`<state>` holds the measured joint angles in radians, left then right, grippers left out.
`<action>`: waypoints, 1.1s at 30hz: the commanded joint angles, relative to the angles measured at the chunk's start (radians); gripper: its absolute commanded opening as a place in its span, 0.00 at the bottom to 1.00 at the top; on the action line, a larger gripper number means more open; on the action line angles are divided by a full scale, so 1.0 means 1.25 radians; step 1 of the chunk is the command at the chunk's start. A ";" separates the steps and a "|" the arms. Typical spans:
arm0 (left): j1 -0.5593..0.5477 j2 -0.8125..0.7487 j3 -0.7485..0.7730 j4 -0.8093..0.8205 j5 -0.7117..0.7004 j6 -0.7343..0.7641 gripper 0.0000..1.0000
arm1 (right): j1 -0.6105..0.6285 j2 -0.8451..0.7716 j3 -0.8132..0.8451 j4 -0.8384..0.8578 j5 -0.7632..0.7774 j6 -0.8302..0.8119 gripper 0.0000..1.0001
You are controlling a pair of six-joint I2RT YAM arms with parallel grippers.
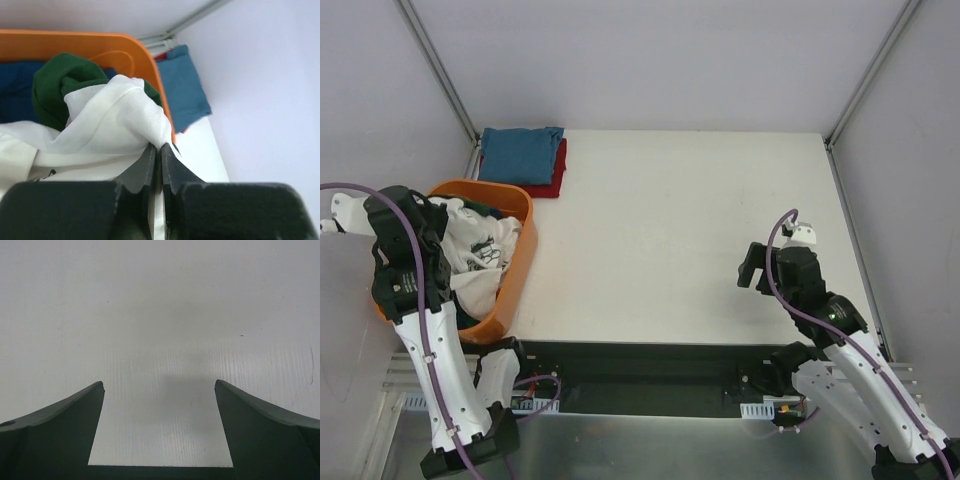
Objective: Fold and stack the t-shirts
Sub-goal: Grab crumpled tshirt from bin with the left arm, then move the tshirt to the center of the board
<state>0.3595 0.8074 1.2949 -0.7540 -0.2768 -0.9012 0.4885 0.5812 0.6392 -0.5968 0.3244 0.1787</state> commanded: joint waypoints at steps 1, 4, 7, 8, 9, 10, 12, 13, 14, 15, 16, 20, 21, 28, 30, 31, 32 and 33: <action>-0.003 0.031 0.131 0.070 0.159 0.050 0.00 | -0.002 -0.015 -0.002 0.012 0.007 0.001 0.97; -0.003 0.056 0.211 0.093 0.220 0.068 0.00 | -0.002 -0.018 -0.003 0.011 0.006 0.002 0.97; -0.004 0.076 0.273 0.148 0.317 0.102 0.00 | -0.002 -0.016 -0.004 0.014 0.002 0.001 0.97; -0.004 0.083 0.286 0.194 0.352 0.121 0.00 | -0.002 -0.016 -0.005 0.015 -0.004 -0.001 0.97; -0.004 0.100 0.317 0.209 0.384 0.125 0.00 | -0.002 -0.012 -0.005 0.015 -0.004 0.001 0.97; -0.003 0.109 0.335 0.226 0.420 0.128 0.00 | -0.001 -0.012 -0.003 0.014 -0.007 -0.001 0.97; -0.004 0.133 0.369 0.299 0.563 0.134 0.00 | -0.002 -0.012 -0.003 0.015 -0.004 0.002 0.97; -0.004 0.139 0.376 0.323 0.616 0.128 0.00 | -0.002 -0.012 -0.003 0.014 -0.003 0.002 0.97; -0.005 0.146 0.383 0.351 0.696 0.115 0.00 | -0.002 -0.013 -0.003 0.015 -0.002 0.003 0.97; -0.007 0.155 0.389 0.412 0.732 0.106 0.00 | -0.002 -0.017 -0.004 0.014 -0.001 0.005 0.97; -0.015 0.158 0.389 0.441 0.756 0.095 0.00 | -0.002 -0.018 -0.006 0.014 0.001 0.004 0.97; -0.113 0.175 0.393 0.525 0.828 0.069 0.00 | -0.002 -0.028 -0.006 0.015 0.018 0.013 0.96; -0.155 0.185 0.389 0.527 0.814 0.086 0.00 | -0.002 -0.030 -0.006 0.015 0.021 0.015 0.97; -0.463 0.321 0.388 0.522 0.766 0.186 0.00 | -0.002 -0.066 -0.014 0.000 0.073 0.035 0.97; -0.551 0.372 0.385 0.510 0.738 0.230 0.00 | -0.001 -0.077 -0.025 -0.001 0.111 0.042 0.97; -0.583 0.390 0.386 0.501 0.703 0.267 0.00 | -0.002 -0.080 -0.028 -0.005 0.124 0.048 0.97; -0.611 0.424 0.386 0.492 0.684 0.282 0.00 | -0.002 -0.081 -0.029 -0.010 0.150 0.057 0.97; -0.663 0.444 0.394 0.487 0.671 0.294 0.00 | -0.002 -0.081 -0.027 -0.017 0.158 0.062 0.97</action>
<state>-0.3206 1.2640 1.7607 -0.1852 0.6342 -0.6556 0.4885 0.4923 0.6117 -0.5991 0.4164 0.2150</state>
